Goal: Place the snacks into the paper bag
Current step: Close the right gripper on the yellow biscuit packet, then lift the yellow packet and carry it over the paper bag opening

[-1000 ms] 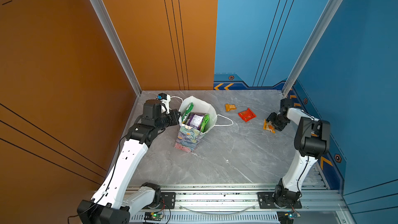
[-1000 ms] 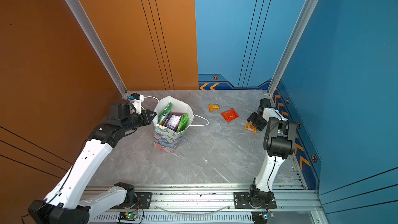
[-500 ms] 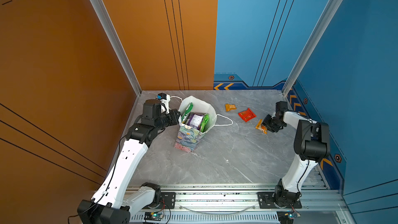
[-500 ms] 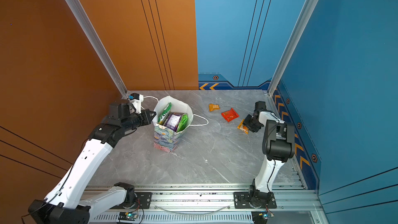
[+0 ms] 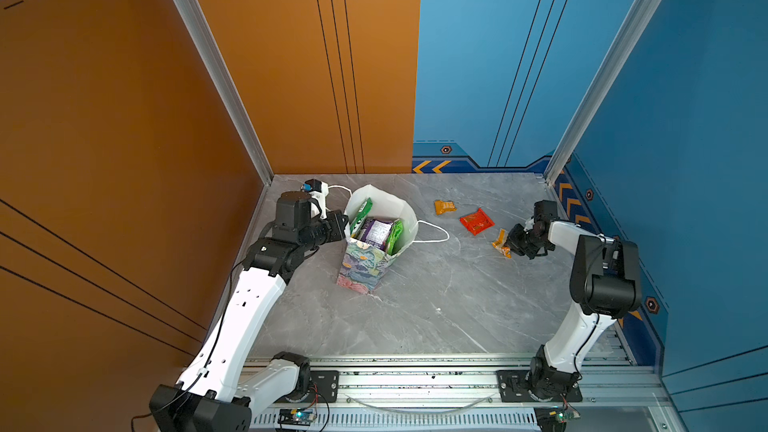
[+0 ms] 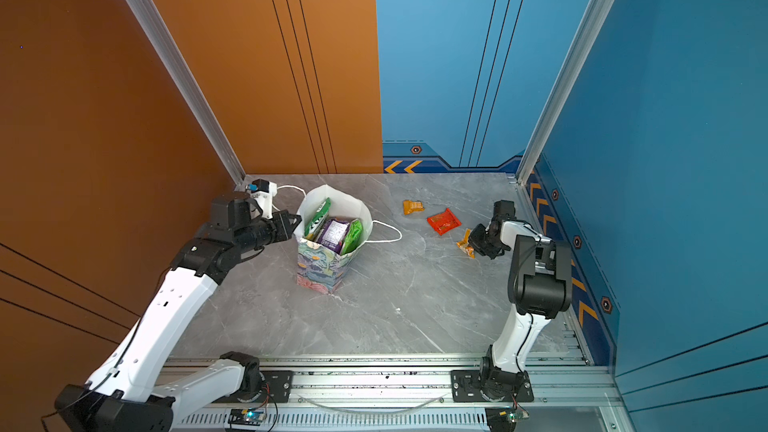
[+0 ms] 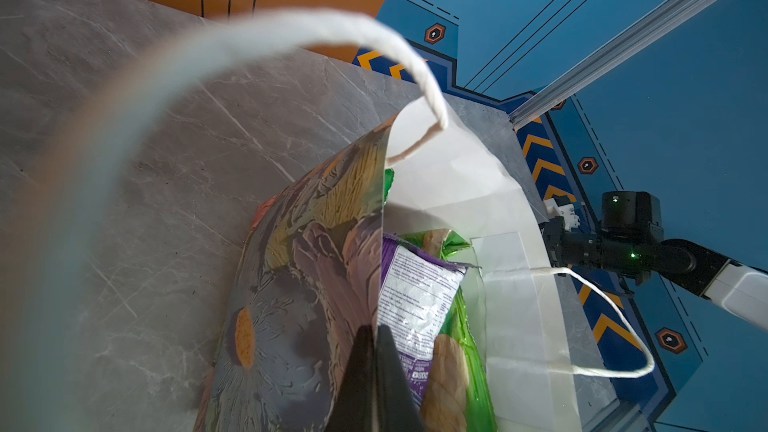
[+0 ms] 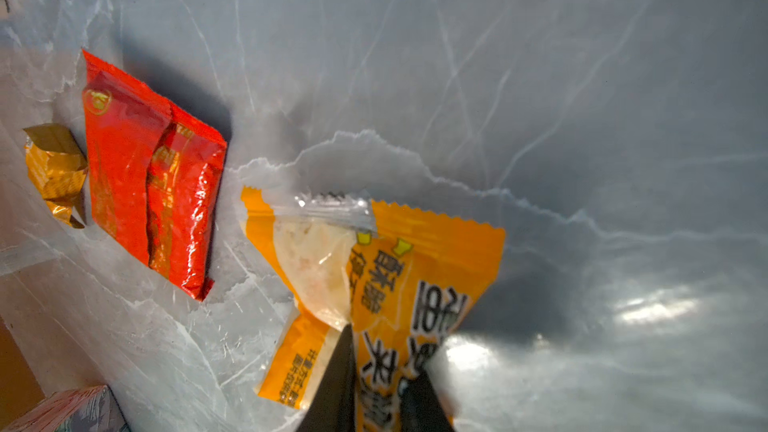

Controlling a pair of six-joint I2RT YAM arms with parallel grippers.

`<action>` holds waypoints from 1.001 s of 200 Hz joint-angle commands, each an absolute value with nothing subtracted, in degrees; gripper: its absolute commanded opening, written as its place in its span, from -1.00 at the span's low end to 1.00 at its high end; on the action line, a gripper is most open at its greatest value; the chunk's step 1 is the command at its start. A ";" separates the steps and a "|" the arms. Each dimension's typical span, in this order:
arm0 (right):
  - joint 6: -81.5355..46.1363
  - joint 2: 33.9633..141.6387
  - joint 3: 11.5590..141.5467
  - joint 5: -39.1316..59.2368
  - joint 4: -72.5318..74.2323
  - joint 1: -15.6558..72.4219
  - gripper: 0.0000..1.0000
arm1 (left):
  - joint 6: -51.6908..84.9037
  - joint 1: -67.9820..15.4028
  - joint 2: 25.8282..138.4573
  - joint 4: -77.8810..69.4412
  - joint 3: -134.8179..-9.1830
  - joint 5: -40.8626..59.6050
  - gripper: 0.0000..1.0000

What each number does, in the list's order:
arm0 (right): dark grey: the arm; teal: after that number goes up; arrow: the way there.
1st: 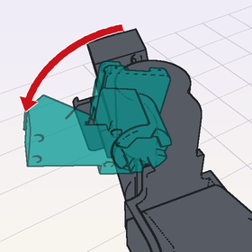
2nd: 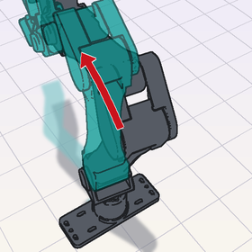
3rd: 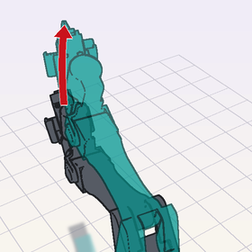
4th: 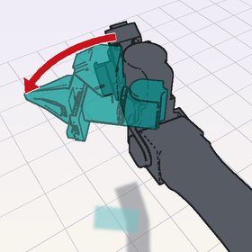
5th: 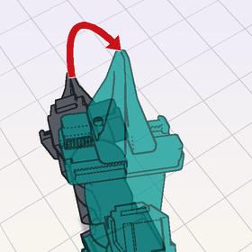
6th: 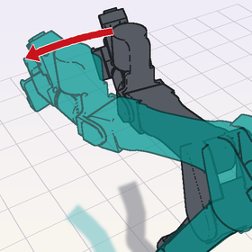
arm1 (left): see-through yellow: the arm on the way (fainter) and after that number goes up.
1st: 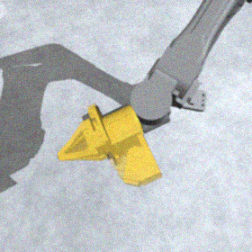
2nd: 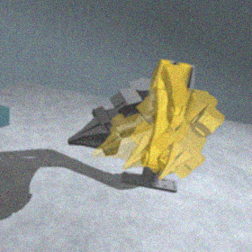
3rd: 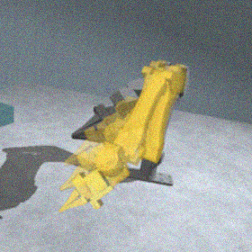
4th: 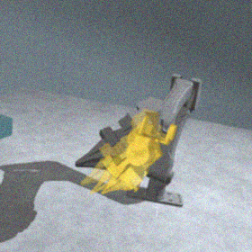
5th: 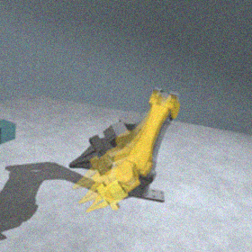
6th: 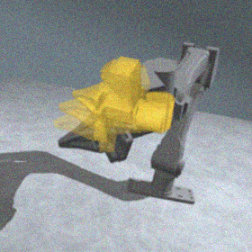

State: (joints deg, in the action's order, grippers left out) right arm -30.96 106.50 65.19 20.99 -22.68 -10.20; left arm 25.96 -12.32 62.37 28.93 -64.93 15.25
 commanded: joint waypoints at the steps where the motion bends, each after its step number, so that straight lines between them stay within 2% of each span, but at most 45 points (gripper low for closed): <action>1: -31.22 104.38 63.17 20.77 -24.57 -9.33 -0.71 | 25.96 -11.84 61.78 23.47 -65.78 16.50 -1.00; 103: -30.39 88.10 61.01 19.20 -31.76 -5.24 -0.78 | 25.98 -11.78 61.79 23.47 -65.75 16.50 -1.00; 151: -31.17 79.26 69.15 16.45 -39.18 0.85 -0.79 | 25.94 -11.66 61.57 23.47 -65.78 16.52 -1.00; 200: -33.28 76.04 78.55 13.43 -42.59 9.49 -0.79 | 26.04 -11.69 61.50 23.42 -65.80 16.40 -1.00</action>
